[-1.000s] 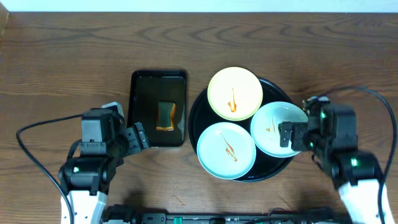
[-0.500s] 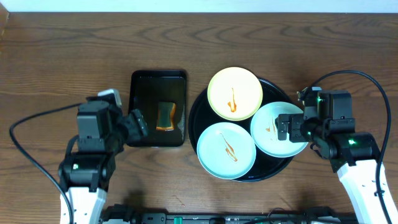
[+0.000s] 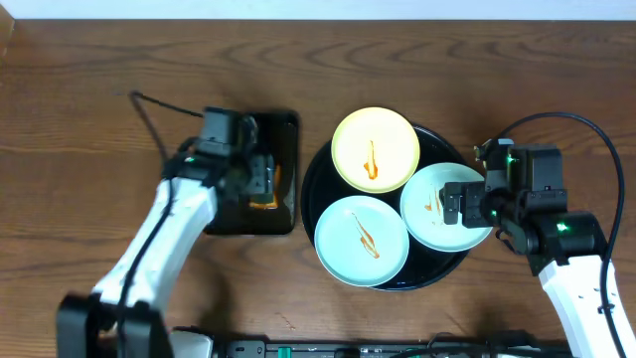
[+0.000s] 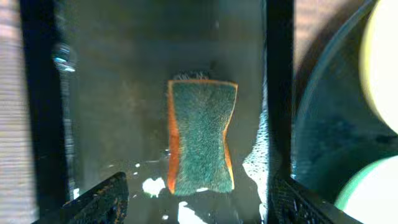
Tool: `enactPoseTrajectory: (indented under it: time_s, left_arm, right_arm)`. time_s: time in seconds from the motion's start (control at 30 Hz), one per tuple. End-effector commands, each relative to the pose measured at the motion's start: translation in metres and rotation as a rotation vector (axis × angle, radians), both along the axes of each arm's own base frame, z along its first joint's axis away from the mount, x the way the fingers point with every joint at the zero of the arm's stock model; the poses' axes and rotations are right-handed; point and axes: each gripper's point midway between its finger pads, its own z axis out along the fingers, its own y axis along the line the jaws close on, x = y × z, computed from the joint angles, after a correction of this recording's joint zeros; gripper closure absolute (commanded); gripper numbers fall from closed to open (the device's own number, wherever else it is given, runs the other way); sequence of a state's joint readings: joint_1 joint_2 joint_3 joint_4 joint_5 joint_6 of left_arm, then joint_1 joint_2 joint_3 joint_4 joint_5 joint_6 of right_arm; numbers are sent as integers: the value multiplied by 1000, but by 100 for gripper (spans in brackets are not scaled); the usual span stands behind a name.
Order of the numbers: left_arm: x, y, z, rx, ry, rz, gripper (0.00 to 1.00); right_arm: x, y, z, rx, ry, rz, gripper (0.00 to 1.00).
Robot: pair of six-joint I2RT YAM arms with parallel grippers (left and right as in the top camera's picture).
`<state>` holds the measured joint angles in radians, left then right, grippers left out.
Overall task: Clean dirty plates on tray and stack at the side
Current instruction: 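Move the left gripper over the sponge in the black tray, then lower the left gripper and pinch the green-orange sponge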
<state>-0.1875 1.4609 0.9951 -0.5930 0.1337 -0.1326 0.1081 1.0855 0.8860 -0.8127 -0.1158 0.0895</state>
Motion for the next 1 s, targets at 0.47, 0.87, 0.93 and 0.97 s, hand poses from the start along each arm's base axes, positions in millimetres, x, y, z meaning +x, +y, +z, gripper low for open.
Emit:
enactPoseTrajectory:
  time_s: [0.47, 0.87, 0.93, 0.97]
  left_arm:
    - [7, -18, -73, 79, 145, -71, 44]
    - [2, -16, -83, 73, 152, -51, 54]
    - [1, -16, -84, 72, 156, -45, 54]
    - [1, -16, -85, 72, 157, -46, 54]
  right_arm:
    - [4, 4, 10, -2, -32, 26, 1]
    - [3, 4, 10, -2, -31, 26, 1]
    - [3, 4, 10, -2, -27, 26, 1]
    - [3, 4, 10, -2, -26, 26, 1]
